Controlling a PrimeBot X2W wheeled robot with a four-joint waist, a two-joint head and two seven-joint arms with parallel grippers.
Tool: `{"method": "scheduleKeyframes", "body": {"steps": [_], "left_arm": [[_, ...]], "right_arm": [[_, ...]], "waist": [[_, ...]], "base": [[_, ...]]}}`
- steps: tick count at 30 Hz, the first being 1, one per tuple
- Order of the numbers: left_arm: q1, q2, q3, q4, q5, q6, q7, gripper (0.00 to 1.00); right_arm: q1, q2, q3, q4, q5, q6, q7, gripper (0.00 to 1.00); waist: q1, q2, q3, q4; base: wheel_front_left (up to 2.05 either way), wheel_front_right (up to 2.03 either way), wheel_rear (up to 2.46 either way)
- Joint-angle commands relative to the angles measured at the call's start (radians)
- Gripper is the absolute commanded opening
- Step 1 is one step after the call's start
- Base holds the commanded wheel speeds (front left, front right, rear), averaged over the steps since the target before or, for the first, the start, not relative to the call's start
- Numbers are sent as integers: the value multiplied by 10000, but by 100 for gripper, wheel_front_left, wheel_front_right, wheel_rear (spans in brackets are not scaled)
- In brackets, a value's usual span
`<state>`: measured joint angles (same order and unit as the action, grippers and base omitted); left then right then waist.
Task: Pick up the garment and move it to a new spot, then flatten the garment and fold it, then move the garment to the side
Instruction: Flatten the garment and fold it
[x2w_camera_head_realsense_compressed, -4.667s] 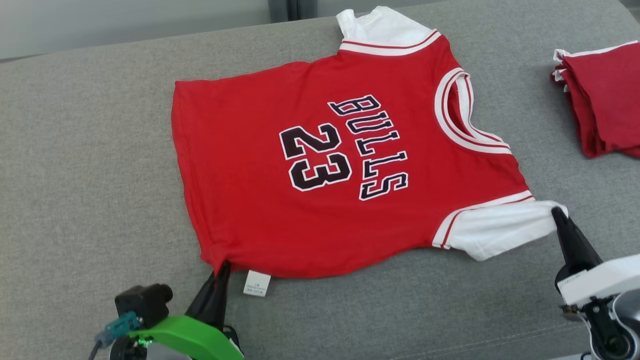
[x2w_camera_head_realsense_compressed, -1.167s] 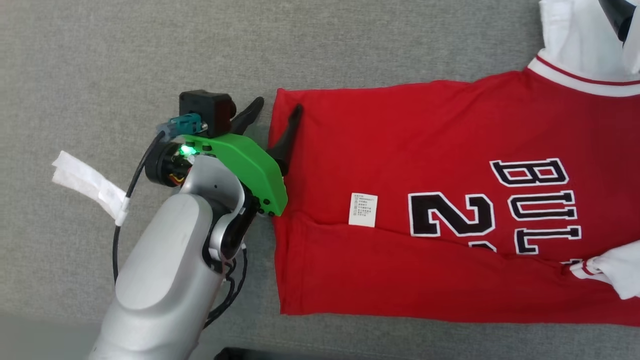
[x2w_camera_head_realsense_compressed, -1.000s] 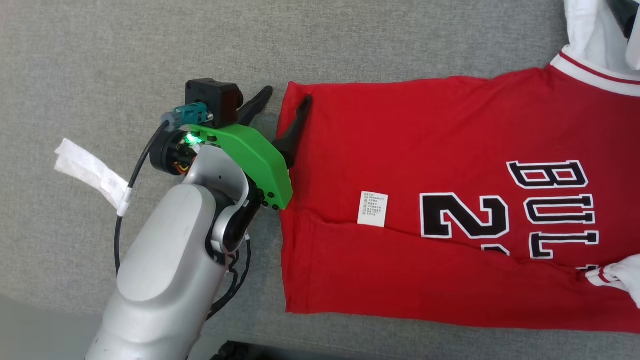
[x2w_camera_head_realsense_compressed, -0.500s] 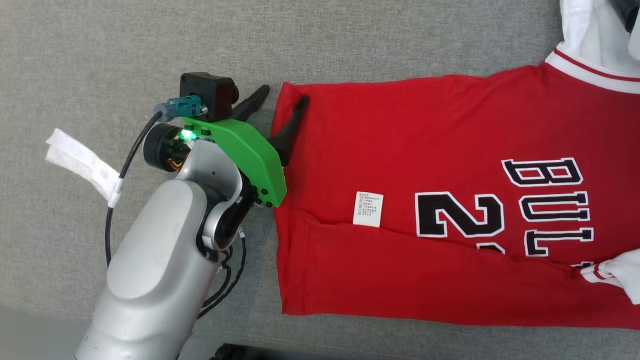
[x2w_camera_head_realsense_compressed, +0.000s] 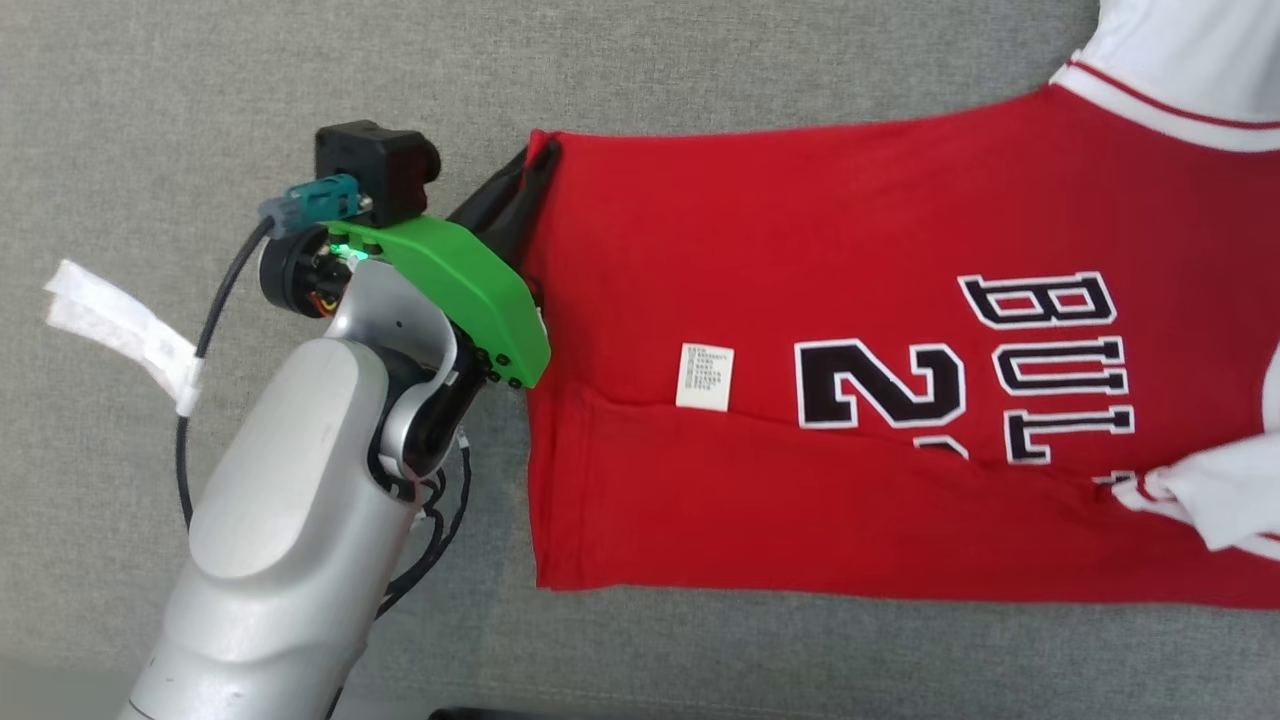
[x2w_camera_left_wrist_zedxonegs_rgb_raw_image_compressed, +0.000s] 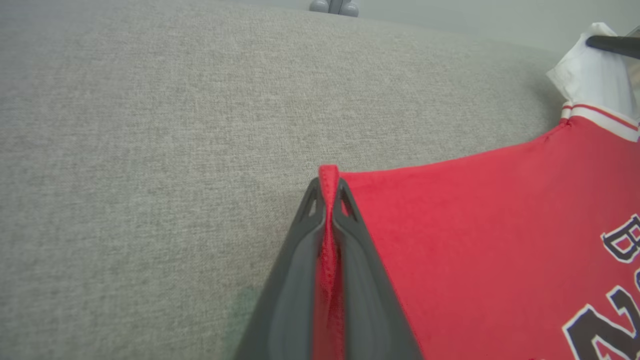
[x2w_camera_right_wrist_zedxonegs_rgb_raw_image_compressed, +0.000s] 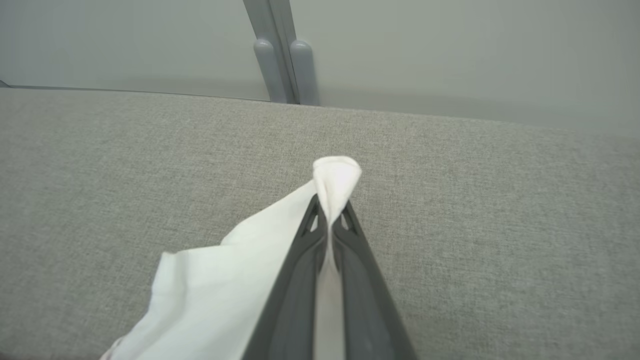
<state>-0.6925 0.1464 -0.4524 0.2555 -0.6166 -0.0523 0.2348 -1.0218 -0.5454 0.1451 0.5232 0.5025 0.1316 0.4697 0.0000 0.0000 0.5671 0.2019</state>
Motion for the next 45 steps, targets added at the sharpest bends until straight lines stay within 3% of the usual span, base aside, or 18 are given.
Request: {"method": "scheduleKeyframes", "body": {"steps": [1, 9, 21, 26, 33, 34, 35, 36, 40, 45], "left_arm": [[-210, 106, 126, -89, 7, 98, -145, 0], [464, 228, 395, -635, -264, 179, -521, 0], [3461, 908, 569, -2160, -558, 552, -1009, 0], [4654, 1200, 781, -2896, -805, 859, -1019, 0], [5375, 1351, 856, -3206, -854, 1060, -1144, 0], [5450, 1362, 852, -3188, -811, 1085, -1187, 9], [5518, 1394, 807, -3150, -704, 1116, -1241, 43], [5589, 1382, 740, -3098, -680, 1124, -1213, 100], [6069, 1399, 592, -2882, -136, 1348, -1825, 100], [6881, 972, 825, -2929, 505, 1690, -3977, 100]], "right_arm": [[-160, 14, -98, 43, -30, -20, -188, 0], [424, 121, -187, -241, 636, -20, -1159, 0], [5312, 120, -414, -2651, 2287, -17, -2354, 0], [6868, 579, -614, -3426, 2547, -15, -2458, 0], [7601, 1143, -723, -3567, 2411, -17, -2527, 0], [7637, 1185, -700, -3528, 2331, -15, -2538, 0], [7674, 1201, -663, -3490, 2229, -15, -2550, 39], [7711, 1224, -650, -3428, 2160, -15, -2526, 100], [7751, 1299, -586, -3234, 1943, -15, -2233, 100], [7461, 1459, -1371, -3073, 1619, -14, -2147, 100]], "waist": [[0, 0, -292, -225], [0, 0, -1034, -805], [0, 0, -2371, -1808], [0, 0, -2583, -2097], [0, 0, -2618, -2294], [0, 0, -2638, -2300], [0, 0, -2661, -2298], [0, 0, -2685, -2295], [0, 0, -2866, -2320], [0, 0, -2953, -2290]], "base": [[0, 0, 0], [0, 0, 0], [0, 0, 0], [0, 0, 0], [0, 0, 0], [0, 0, 0], [0, 0, 0], [0, 0, 0], [0, 0, 0], [0, 0, 0]]}}
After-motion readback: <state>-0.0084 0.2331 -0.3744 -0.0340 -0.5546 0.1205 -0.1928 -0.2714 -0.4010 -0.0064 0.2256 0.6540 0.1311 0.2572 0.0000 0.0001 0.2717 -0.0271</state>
